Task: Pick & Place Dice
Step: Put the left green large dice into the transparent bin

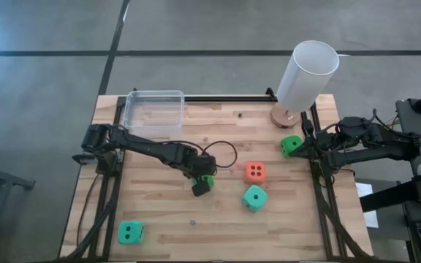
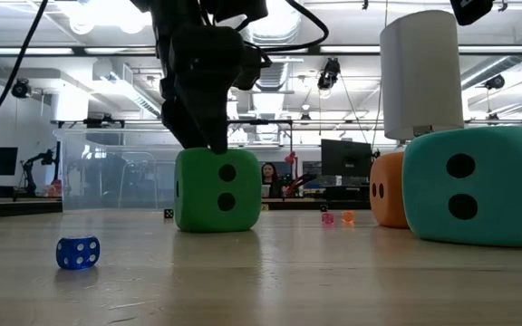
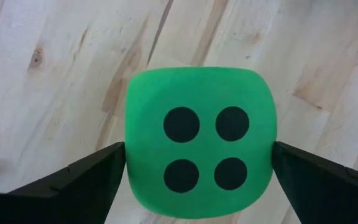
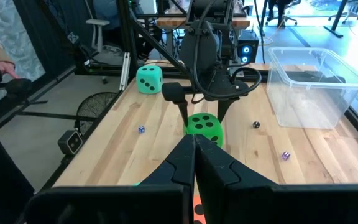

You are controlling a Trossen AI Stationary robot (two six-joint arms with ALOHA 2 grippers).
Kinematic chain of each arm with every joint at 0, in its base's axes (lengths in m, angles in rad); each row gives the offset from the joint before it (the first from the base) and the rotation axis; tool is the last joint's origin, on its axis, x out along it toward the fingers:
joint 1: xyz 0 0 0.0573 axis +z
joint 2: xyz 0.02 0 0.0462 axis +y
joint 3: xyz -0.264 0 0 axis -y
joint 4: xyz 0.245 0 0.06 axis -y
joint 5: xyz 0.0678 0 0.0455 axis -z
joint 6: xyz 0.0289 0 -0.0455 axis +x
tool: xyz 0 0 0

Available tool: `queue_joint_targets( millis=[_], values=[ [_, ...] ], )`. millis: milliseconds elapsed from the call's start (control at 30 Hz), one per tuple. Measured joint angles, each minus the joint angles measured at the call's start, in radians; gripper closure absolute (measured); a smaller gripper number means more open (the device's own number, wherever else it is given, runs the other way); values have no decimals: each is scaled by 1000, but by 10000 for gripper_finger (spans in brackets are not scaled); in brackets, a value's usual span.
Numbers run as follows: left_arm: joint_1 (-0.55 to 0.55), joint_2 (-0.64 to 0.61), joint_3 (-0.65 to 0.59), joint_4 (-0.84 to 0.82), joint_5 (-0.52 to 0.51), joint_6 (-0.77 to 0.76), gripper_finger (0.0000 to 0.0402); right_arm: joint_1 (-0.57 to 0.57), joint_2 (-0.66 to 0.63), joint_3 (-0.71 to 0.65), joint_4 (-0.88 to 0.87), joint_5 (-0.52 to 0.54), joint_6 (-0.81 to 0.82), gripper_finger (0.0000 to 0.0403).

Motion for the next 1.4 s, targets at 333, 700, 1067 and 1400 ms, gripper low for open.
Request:
queue_joint_targets(
  millis=[333, 700, 1067, 1400],
  values=[
    [0, 1, -1, -8, -5, 1, 3, 0, 0, 0, 0, 0, 0, 394],
    [0, 0, -14, -8, -6, 0, 4, 0, 0, 0, 0, 0, 0, 394],
    [-1, 1, -2, -14, -12, 4, 3, 0, 0, 0, 0, 0, 0, 394],
    [0, 4, 40, -64, -23, 15, 2, 0, 0, 0, 0, 0, 0, 394]
  ],
)
